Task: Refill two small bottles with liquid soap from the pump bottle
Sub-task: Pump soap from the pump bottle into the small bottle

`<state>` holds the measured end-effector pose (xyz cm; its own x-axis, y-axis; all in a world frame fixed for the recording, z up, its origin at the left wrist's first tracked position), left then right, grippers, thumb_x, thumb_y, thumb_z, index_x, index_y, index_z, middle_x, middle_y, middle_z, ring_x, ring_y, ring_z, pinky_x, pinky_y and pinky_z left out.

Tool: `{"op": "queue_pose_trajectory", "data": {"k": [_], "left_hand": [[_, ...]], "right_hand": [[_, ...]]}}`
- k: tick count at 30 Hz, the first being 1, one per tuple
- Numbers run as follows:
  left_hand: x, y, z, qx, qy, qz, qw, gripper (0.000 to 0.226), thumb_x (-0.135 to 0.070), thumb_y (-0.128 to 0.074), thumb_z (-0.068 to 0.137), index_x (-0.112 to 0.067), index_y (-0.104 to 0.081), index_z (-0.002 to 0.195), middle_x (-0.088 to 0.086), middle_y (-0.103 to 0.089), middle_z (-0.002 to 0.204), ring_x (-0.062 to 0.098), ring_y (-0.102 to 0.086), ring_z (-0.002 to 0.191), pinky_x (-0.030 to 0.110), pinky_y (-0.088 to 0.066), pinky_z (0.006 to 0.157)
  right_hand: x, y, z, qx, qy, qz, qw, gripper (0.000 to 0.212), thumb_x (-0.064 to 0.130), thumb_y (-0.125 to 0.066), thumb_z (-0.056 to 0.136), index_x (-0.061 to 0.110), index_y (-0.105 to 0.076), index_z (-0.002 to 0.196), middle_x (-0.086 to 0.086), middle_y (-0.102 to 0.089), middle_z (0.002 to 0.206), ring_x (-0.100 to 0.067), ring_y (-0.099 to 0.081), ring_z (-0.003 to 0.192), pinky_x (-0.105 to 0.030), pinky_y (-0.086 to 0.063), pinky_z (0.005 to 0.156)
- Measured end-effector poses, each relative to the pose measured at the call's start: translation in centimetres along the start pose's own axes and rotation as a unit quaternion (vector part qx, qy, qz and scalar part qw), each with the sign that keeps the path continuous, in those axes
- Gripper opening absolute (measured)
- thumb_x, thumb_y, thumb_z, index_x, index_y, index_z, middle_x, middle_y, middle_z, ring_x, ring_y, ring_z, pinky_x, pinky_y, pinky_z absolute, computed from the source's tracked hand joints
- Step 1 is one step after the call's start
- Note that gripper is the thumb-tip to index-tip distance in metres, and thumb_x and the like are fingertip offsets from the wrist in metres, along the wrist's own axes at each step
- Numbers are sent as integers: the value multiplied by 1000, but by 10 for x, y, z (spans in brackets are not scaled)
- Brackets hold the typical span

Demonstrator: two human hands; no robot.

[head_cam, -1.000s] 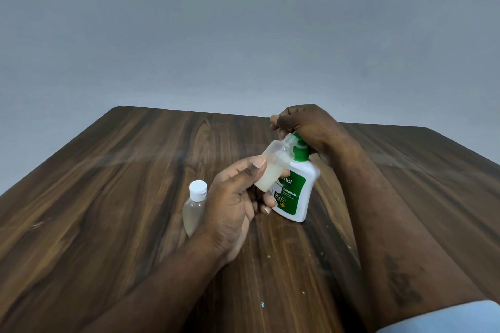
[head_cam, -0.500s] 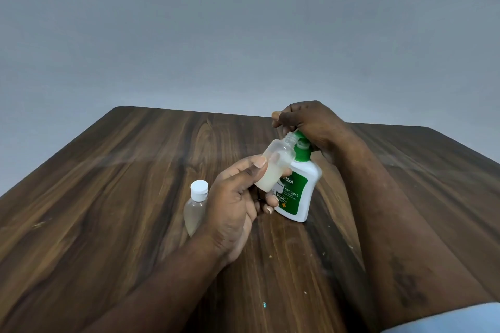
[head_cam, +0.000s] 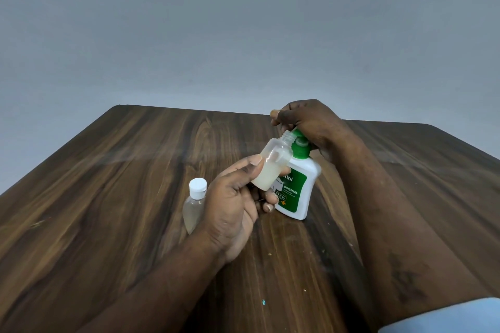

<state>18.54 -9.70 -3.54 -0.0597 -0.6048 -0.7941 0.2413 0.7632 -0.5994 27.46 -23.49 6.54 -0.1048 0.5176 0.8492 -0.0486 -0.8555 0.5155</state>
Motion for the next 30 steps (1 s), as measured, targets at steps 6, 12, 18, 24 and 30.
{"op": "queue_pose_trajectory", "data": {"k": [6,12,18,24,30], "left_hand": [[0,-1,-1,3,3,-6,1000,51,-31,-57,92,1,-62,132,25,-74,112,17,-54,60,25,-44,53],[0,0,-1,-10,4,-1,1000,55,-31,-58,90,2,-61,134,37,-66,121,17,-54,59,26,-44,53],[-1,0,-1,-6,4,0,1000,55,-32,-58,90,2,-61,134,31,-71,117,18,-54,60,26,-43,53],[-1,0,-2,-8,4,0,1000,53,-32,-57,91,1,-62,132,29,-73,113,18,-54,60,26,-44,53],[0,-1,-2,-6,2,3,1000,53,-32,-58,92,2,-63,132,28,-73,113,17,-53,61,26,-43,53]], "right_hand": [[1,-2,0,8,2,-10,1000,22,32,-71,98,16,-77,85,3,-64,74,-15,-53,67,-34,-44,70],[-2,-5,1,12,-1,-17,1000,20,32,-72,96,18,-78,83,1,-65,79,-17,-54,71,-39,-44,75],[4,0,-1,6,7,-13,1000,19,28,-71,98,15,-76,85,7,-61,67,-14,-51,61,-30,-43,62],[0,-4,2,12,9,-20,1000,20,30,-71,96,18,-77,81,1,-64,76,-17,-53,68,-38,-44,72],[-3,-3,3,9,13,-11,1000,21,34,-73,95,18,-78,81,1,-65,75,-18,-55,70,-40,-45,74]]}}
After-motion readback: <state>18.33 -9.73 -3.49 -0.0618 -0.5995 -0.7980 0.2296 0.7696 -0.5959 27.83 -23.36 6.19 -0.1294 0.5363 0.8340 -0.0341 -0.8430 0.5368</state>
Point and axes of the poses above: each hand's wrist, its own z-axis towards the middle knuckle, its own y-axis out of the back of the hand, x = y × z, the point moved 9 cm from there along z, towards the middle knuckle
